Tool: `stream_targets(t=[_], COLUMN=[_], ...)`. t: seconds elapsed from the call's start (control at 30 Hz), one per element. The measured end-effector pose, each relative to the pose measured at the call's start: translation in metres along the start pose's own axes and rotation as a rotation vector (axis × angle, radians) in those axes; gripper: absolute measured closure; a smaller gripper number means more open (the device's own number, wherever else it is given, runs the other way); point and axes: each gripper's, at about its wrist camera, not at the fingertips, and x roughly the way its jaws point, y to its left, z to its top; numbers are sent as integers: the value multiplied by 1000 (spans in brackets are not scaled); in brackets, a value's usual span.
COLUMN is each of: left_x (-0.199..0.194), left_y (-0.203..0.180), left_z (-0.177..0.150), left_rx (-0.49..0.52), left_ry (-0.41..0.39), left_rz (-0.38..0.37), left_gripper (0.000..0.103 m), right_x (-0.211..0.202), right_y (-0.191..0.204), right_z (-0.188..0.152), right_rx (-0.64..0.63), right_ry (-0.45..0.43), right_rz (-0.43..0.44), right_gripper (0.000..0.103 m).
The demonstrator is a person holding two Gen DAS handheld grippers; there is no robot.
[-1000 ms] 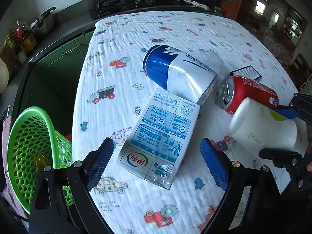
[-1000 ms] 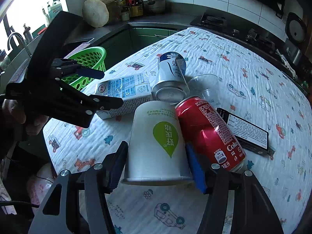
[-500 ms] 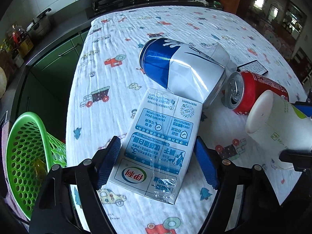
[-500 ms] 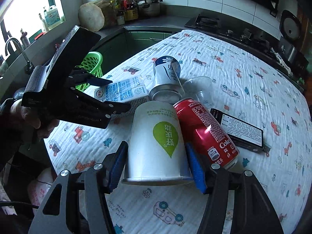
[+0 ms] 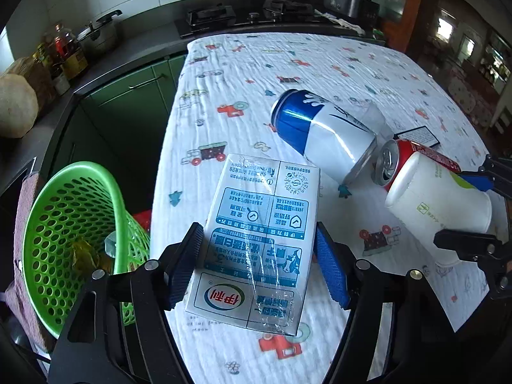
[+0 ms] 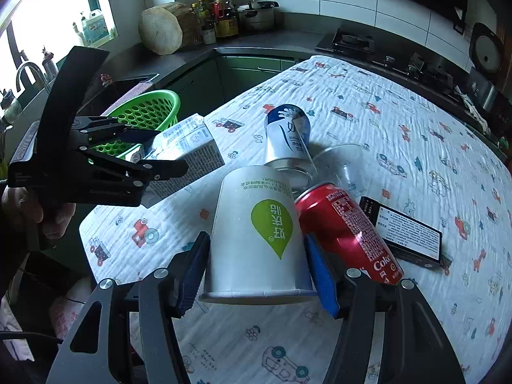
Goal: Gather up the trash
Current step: 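Carry the carton and paper cup over the green basket and release both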
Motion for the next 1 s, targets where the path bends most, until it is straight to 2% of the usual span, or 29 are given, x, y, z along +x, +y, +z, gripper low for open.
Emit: stream_targets(t=[0.3,0.5,0.73,1.0], left_x=[-45,-58,-60,-39], left_y=[65,114,168,221], left_z=[-13,-19,-28,-45], left_rx=[-152,-248,-342,-440], left_ry=[-72,-86,-78,-24], left_rz=[111,190,259,305], left_gripper=[35,35,35,35], right_x=[15,29,54,91], right_y=[36,65,100,142], right_z=[35,60,94,126], right_rx=[-81,-132,-176,-230], right_ry=[-19,-27,-33,-13], right_rz=[86,133,174,212], right_gripper=[45,45,45,45])
